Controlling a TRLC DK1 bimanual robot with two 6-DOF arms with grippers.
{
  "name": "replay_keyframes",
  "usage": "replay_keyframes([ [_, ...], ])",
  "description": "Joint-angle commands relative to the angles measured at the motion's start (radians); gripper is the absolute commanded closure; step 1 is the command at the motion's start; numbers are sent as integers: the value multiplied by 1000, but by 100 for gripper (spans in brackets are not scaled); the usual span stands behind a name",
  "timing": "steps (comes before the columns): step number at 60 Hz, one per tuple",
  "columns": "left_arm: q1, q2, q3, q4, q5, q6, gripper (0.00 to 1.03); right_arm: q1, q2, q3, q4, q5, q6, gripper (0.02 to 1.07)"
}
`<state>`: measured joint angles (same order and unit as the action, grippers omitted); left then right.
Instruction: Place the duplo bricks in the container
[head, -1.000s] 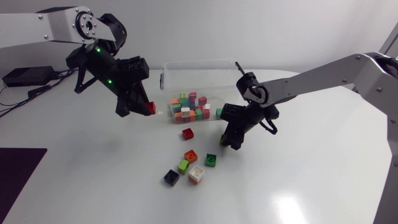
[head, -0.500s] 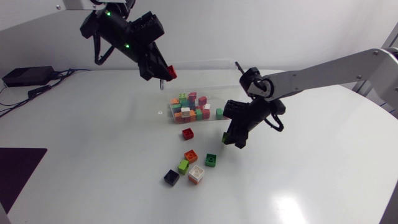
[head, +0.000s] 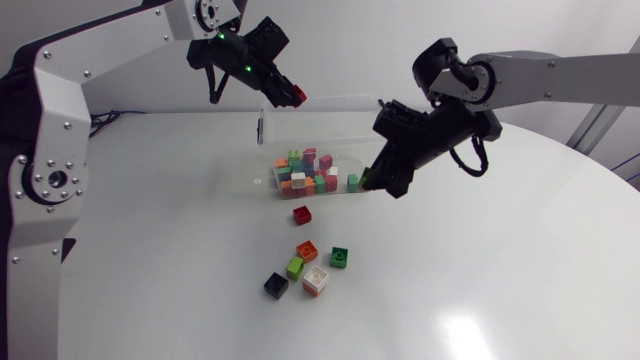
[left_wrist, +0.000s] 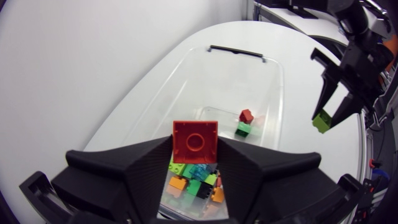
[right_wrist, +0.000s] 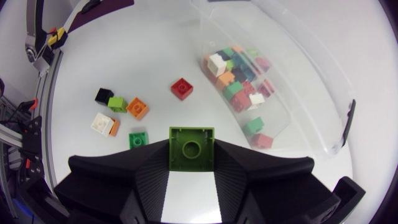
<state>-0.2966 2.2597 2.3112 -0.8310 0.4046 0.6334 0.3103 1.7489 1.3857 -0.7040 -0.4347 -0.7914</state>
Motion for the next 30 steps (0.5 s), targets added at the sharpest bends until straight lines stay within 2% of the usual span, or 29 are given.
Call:
replay_keyframes([
  [1, 10, 43, 39, 33, -32, -74, 9, -11, -17, 58, -8, -15, 46, 80],
  [2, 13, 43, 37, 46, -49, -86, 4, -11, -17, 65, -6, -16, 54, 80],
  [10, 30, 3, -16, 95, -69, -130, 4, -10, -11, 136, 40, -16, 138, 80],
  [14, 34, -61, -102, 136, -73, -141, 4, -10, -2, 165, 63, -16, 167, 80],
  [16, 37, -126, -187, 181, -75, -152, 4, -13, 11, 190, 84, -15, 195, 80],
  [30, 42, -454, -590, 317, -75, -138, 4, -23, 109, 309, 190, -6, 310, 79],
])
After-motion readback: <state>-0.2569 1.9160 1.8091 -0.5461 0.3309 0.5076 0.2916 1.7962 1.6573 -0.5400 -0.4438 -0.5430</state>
